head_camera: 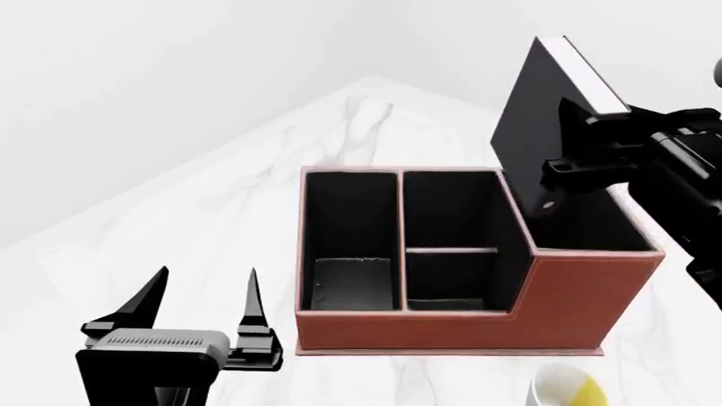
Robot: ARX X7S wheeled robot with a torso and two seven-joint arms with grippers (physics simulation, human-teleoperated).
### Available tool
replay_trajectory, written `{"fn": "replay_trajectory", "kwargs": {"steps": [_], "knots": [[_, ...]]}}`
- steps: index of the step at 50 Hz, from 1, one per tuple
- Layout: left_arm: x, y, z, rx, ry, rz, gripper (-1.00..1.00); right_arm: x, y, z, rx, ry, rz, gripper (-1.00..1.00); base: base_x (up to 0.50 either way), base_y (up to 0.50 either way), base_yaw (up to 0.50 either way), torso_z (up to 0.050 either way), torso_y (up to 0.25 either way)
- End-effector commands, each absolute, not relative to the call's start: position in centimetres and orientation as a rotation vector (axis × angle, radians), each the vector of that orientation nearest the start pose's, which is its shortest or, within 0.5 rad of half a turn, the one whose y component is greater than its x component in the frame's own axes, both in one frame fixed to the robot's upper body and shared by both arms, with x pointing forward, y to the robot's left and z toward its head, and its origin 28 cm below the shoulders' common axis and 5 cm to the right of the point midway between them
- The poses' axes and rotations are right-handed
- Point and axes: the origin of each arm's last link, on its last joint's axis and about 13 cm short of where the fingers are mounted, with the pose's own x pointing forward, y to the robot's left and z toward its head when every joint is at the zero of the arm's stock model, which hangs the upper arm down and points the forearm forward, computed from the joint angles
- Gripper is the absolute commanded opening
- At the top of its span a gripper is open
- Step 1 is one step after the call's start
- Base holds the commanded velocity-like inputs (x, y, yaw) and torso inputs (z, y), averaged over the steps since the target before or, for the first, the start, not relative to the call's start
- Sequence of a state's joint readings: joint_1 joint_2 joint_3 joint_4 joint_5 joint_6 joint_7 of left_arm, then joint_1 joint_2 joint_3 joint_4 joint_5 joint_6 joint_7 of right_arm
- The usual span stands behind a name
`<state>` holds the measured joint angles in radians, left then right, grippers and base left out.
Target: Pick up the book and place it in the right compartment of the caddy.
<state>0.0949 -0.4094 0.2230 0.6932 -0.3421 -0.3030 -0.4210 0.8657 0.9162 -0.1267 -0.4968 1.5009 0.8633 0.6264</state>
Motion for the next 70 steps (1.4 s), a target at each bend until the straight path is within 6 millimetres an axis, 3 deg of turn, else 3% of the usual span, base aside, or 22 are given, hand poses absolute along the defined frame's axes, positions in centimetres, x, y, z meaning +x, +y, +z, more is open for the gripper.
{"fn": "replay_trajectory", "kwargs": {"steps": [1, 11, 45, 70], "knots": [[16.6, 21.2, 11.1, -0.004, -0.172, -0.026, 1.0, 23.7, -18.6, 29.6, -0.043, -0.104, 0.093, -1.0, 0.0, 0.0, 0.0, 0.0, 0.0], [16.6, 21.2, 11.1, -0.006, -0.172, -0.024, 1.0, 24.3, -19.4, 29.9, -0.072, -0.088, 0.048, -1.0, 0.0, 0.0, 0.0, 0.0, 0.002], [16.7, 21.2, 11.0, -0.006, -0.167, -0.025, 1.0, 28.0, -21.3, 26.9, -0.075, 0.007, -0.069, -1.0, 0.0, 0.0, 0.0, 0.0, 0.002], [16.7, 21.2, 10.9, -0.008, -0.161, -0.021, 1.0, 29.0, -22.2, 25.4, -0.082, 0.048, -0.111, -1.0, 0.0, 0.0, 0.0, 0.0, 0.001]]}}
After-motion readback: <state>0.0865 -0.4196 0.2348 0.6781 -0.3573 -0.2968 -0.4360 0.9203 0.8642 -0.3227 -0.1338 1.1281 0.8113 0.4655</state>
